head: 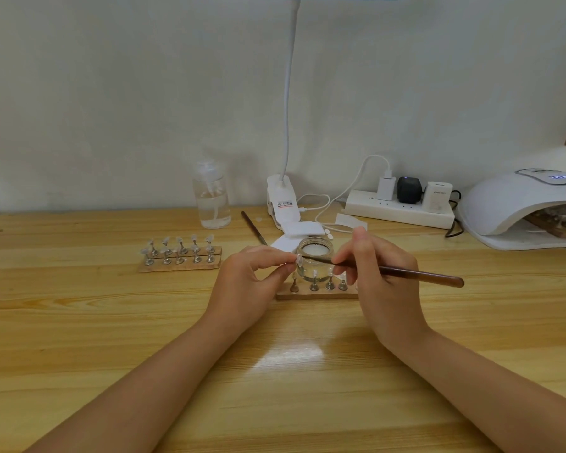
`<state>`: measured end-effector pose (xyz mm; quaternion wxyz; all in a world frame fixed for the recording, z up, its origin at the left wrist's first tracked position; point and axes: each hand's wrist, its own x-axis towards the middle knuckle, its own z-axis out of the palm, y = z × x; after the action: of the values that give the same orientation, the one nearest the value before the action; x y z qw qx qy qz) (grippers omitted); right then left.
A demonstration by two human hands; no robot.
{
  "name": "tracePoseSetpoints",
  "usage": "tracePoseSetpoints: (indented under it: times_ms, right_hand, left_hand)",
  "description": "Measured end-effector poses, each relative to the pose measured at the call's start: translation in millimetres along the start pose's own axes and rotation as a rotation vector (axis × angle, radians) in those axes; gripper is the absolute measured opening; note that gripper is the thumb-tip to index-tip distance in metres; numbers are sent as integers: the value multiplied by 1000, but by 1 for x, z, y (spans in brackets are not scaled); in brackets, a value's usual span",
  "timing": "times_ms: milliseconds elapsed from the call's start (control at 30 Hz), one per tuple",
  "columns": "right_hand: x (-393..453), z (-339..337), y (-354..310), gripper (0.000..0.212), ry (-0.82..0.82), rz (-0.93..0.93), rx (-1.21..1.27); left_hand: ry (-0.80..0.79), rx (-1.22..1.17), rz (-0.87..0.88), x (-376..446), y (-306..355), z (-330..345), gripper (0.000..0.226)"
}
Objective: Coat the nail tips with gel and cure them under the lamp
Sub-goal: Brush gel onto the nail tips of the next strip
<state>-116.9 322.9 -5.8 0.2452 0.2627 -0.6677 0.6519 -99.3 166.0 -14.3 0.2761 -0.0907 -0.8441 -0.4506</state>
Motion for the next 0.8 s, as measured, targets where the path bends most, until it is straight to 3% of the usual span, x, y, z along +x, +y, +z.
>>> tracePoseSetpoints:
  times_ms: [567, 800]
  right_hand:
    - [-4, 3, -1, 38, -67, 62, 9]
    - [-1, -1, -3, 41, 42, 88, 83]
  left_hand:
    - [26, -18, -20, 0, 1, 0, 18]
    - [48, -37, 9, 1, 3, -2, 24]
